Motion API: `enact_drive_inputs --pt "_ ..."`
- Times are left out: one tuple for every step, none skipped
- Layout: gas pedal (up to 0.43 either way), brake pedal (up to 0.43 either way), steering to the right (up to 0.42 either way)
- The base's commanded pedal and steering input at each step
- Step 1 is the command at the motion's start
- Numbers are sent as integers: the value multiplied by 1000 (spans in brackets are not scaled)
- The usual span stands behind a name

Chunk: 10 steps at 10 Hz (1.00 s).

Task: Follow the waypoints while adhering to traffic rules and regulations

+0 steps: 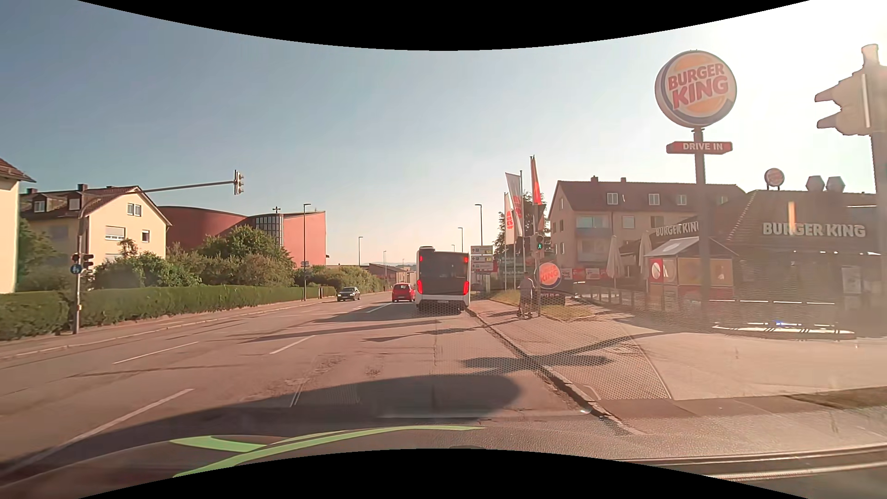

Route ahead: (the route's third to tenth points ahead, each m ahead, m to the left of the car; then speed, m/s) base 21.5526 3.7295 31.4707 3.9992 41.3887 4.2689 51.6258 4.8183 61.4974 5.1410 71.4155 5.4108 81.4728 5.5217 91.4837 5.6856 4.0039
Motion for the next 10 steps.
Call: enact_drive_inputs --pt "0 140 -7" --pt "0 146 -7" --pt "0 146 -7" --pt "0 152 -7" --pt "0 159 -6" --pt "0 171 -6" --pt "0 171 -6" --pt "0 171 -6" --pt "0 171 -6" --pt "0 171 -6"
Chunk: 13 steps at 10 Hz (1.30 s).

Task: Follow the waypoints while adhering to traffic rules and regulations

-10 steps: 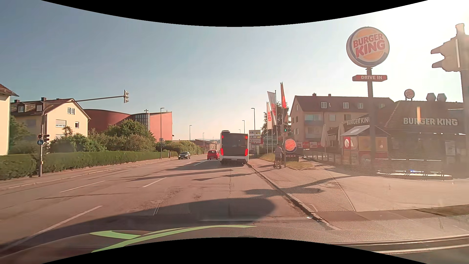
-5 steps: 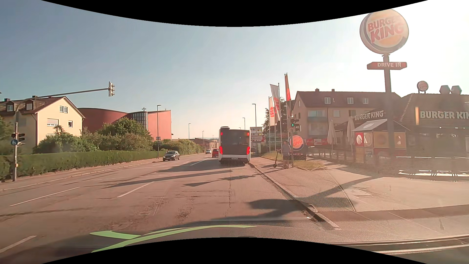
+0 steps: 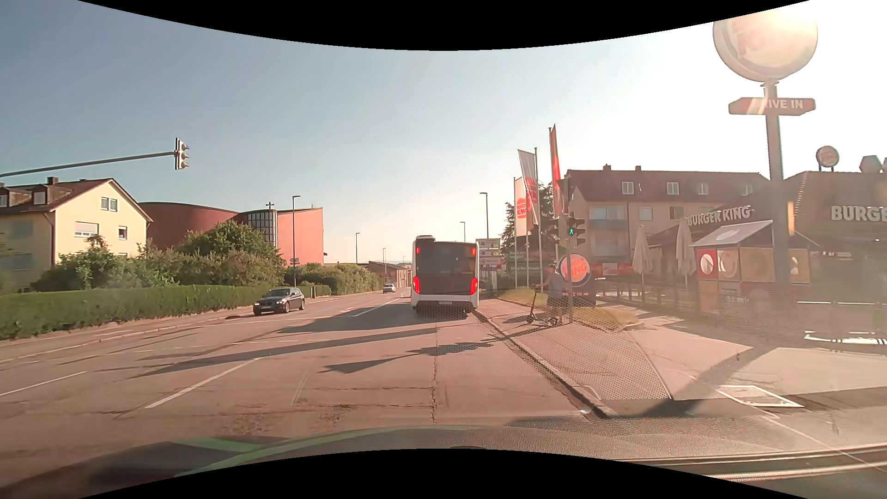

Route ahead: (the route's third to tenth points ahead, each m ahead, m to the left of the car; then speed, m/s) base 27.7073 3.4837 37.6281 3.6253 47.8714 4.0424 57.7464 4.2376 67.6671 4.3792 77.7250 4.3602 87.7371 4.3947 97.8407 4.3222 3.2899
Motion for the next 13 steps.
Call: enact_drive_inputs --pt "0 171 -6" --pt "0 171 -6" --pt "0 171 -5" --pt "0 171 -5" --pt "0 171 -5" --pt "0 171 -5" --pt "0 171 -5" --pt "0 171 -5" --pt "0 177 -5" --pt "0 177 -5" --pt "0 177 -5" --pt "0 177 -7" --pt "0 183 -9"
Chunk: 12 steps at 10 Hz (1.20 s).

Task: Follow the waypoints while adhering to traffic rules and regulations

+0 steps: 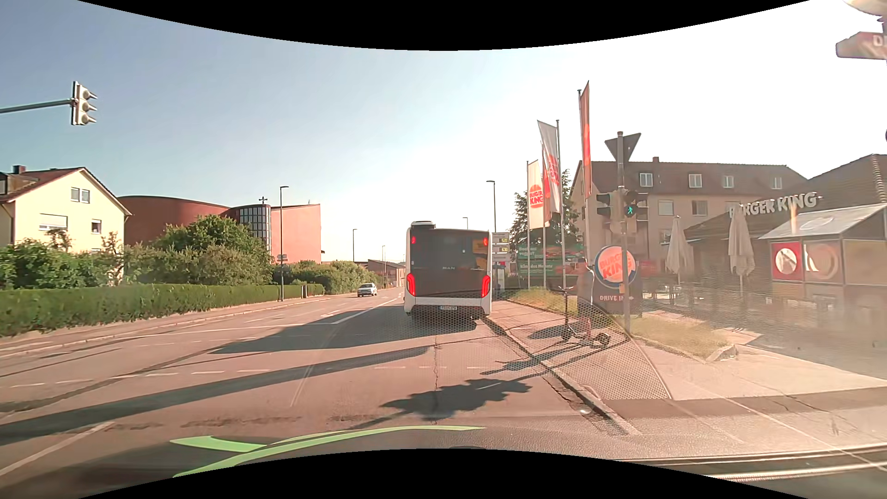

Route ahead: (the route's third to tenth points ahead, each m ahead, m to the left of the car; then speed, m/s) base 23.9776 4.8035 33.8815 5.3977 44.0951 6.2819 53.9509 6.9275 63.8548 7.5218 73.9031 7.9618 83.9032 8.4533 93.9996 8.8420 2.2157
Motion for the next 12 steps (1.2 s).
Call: enact_drive_inputs --pt "0 183 -10" --pt "0 183 -10" --pt "0 189 -10" --pt "0 189 -10" --pt "0 189 -10" --pt "0 189 -10" --pt "0 195 -10" --pt "0 195 -10" --pt "0 195 -10" --pt "0 195 -9" --pt "0 195 -9" --pt "0 195 -8"
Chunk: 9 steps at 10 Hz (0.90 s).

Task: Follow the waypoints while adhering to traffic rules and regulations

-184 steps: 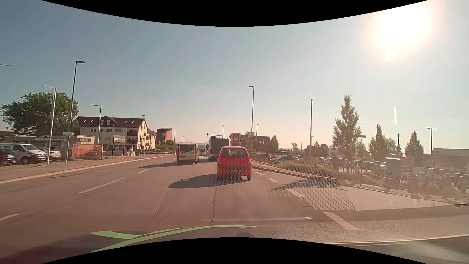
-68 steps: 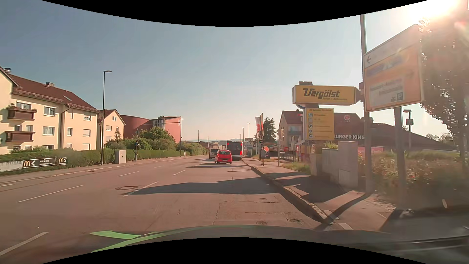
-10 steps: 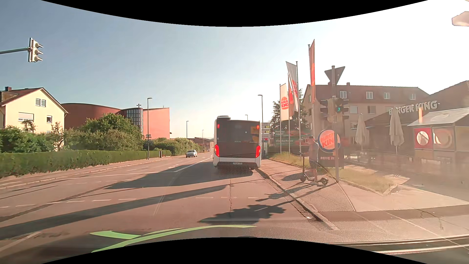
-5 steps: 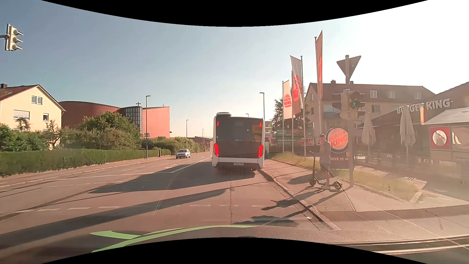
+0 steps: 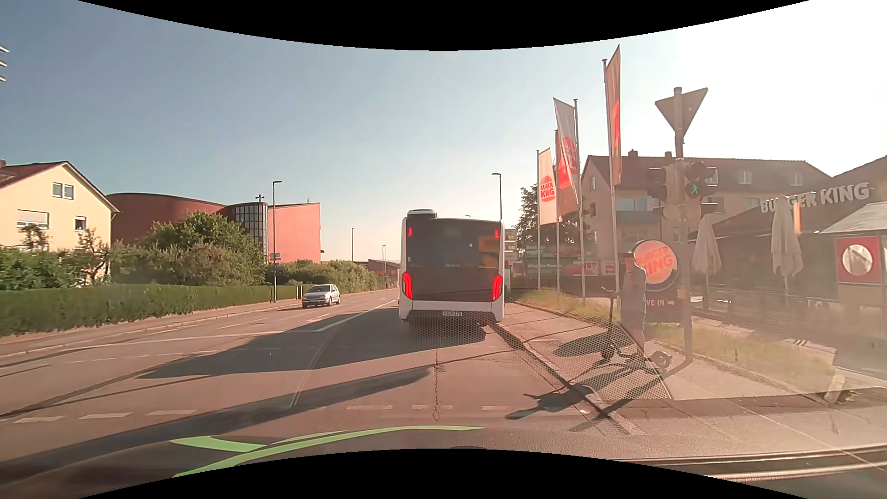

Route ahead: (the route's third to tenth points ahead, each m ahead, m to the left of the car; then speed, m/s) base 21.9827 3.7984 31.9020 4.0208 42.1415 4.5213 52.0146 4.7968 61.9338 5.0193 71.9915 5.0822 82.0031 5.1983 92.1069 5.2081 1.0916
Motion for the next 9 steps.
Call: enact_drive_inputs --pt "0 195 -6" --pt "0 195 -6" --pt "0 195 -6" --pt "0 195 -6" --pt "0 195 -5" --pt "0 195 -5" --pt "0 195 -5" --pt "0 195 -5" --pt "0 195 -4"
